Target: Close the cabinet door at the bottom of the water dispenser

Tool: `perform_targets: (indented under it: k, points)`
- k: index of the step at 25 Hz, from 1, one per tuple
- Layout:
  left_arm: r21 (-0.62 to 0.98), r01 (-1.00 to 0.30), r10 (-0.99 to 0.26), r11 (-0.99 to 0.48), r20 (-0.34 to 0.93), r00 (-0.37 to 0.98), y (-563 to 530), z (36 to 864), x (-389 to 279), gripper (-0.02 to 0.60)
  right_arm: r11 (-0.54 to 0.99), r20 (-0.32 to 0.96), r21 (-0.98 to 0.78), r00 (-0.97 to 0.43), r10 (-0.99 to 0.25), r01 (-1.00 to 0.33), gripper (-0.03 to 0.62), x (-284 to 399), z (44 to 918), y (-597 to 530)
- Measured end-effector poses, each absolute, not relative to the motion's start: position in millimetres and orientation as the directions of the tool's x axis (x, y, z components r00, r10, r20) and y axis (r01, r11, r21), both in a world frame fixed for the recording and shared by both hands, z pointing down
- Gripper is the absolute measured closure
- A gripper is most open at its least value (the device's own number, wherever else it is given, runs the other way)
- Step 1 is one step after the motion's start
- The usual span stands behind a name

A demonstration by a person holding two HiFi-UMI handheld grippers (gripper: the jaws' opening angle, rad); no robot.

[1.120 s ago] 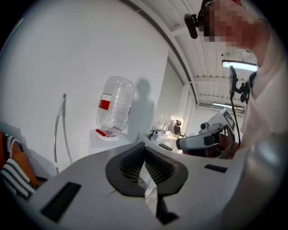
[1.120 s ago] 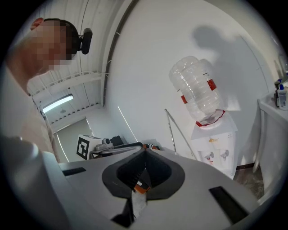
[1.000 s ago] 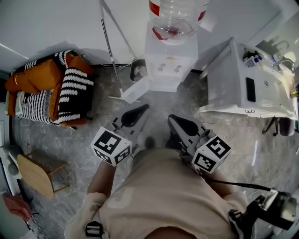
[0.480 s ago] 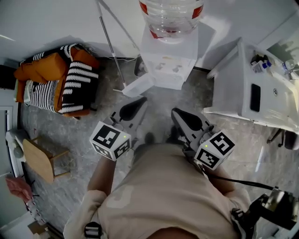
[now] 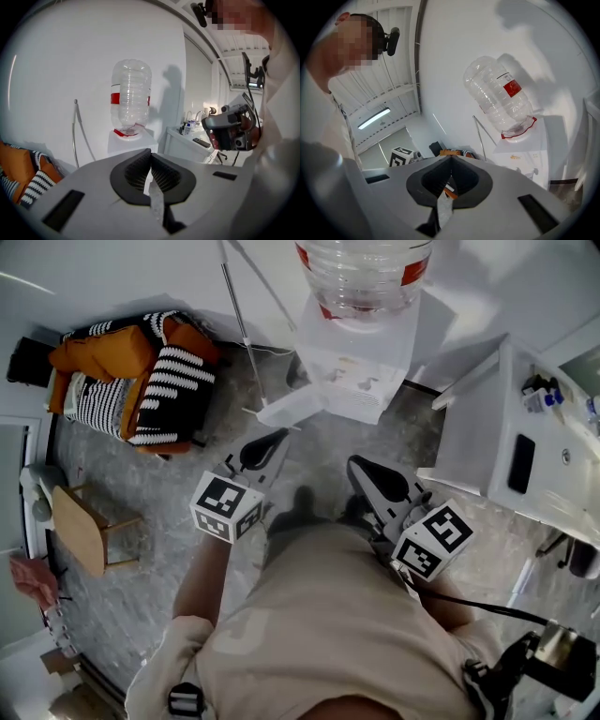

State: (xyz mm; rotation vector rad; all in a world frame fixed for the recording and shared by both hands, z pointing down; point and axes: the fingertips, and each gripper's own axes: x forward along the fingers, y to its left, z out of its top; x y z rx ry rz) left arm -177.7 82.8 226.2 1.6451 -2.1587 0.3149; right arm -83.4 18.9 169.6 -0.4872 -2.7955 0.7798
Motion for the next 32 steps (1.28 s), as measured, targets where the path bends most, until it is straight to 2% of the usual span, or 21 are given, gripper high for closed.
perform_targets:
  k: [9, 13, 19, 23, 32]
  points:
    - [0.012, -0.943, -0.778, 0.331, 0.57, -0.266, 126.1, 311.8, -248.7, 0.589, 0.817, 0.169, -0.52, -0.908, 0.383, 0.248, 0.582, -128.7, 182.7, 41.4]
    - [0.014, -0.952, -0.754, 0.307, 0.614, -0.234, 143.3, 354.0, -287.5, 0.589, 0.825, 0.206, -0.521, -0.905, 0.373, 0.221, 0.582, -166.4, 188.5, 59.9]
    - [0.039, -0.959, -0.696, 0.281, 0.697, -0.175, 168.3, 422.6, -346.0, 0.589, 0.797, 0.288, -0.56, -0.848, 0.445, 0.228, 0.582, -226.6, 229.6, 103.2]
    - [0.065, -0.962, -0.667, 0.266, 0.733, -0.134, 177.2, 472.2, -364.7, 0.589, 0.778, 0.347, -0.611, -0.833, 0.431, 0.148, 0.582, -243.6, 263.3, 110.4]
    - [0.092, -0.959, -0.584, 0.267, 0.807, -0.085, 176.4, 574.6, -403.0, 0.589, 0.765, 0.425, -0.638, -0.788, 0.445, 0.087, 0.582, -275.6, 320.6, 118.5]
